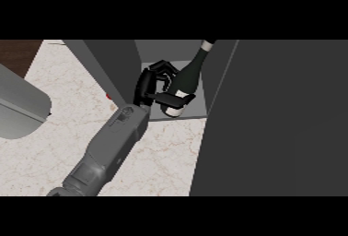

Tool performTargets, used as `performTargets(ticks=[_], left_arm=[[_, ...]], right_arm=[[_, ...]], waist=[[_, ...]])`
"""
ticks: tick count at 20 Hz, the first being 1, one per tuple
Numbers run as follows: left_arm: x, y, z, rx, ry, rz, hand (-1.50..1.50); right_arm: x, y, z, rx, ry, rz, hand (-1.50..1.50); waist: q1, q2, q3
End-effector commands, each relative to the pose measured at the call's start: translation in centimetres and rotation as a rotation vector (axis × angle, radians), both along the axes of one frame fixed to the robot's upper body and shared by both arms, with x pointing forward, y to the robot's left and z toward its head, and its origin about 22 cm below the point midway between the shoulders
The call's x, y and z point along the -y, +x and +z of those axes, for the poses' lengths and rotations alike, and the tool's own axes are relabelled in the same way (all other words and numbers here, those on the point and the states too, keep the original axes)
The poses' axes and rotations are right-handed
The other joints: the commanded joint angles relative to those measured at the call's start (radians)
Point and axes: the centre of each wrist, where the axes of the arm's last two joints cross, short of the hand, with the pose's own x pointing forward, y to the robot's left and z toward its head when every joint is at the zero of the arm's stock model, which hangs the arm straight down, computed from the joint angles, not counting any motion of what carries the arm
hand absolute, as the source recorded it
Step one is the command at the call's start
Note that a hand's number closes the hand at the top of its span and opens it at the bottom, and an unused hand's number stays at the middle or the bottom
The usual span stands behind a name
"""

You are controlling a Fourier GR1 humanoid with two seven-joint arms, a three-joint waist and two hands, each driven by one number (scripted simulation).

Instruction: Pick up the wine, place it into the cabinet and close the cabinet

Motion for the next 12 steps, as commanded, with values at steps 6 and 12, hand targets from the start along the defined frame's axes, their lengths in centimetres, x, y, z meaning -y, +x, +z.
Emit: performTargets(ticks=[6, 12], left_arm=[[0.6, 2.4, 2.0, -0.063, 0.02, 0.105, 1.5], [-0.4, 2.3, 0.7, -0.119, -0.005, 0.134, 1.5]], right_arm=[[0.4, -2.1, 2.5, 0.002, 0.095, 0.088, -1.5], [0.4, -2.0, 2.1, -0.012, 0.11, 0.08, -1.5]], waist=[[-0.029, 0.013, -0.001], [-0.029, 0.017, -0.001]])
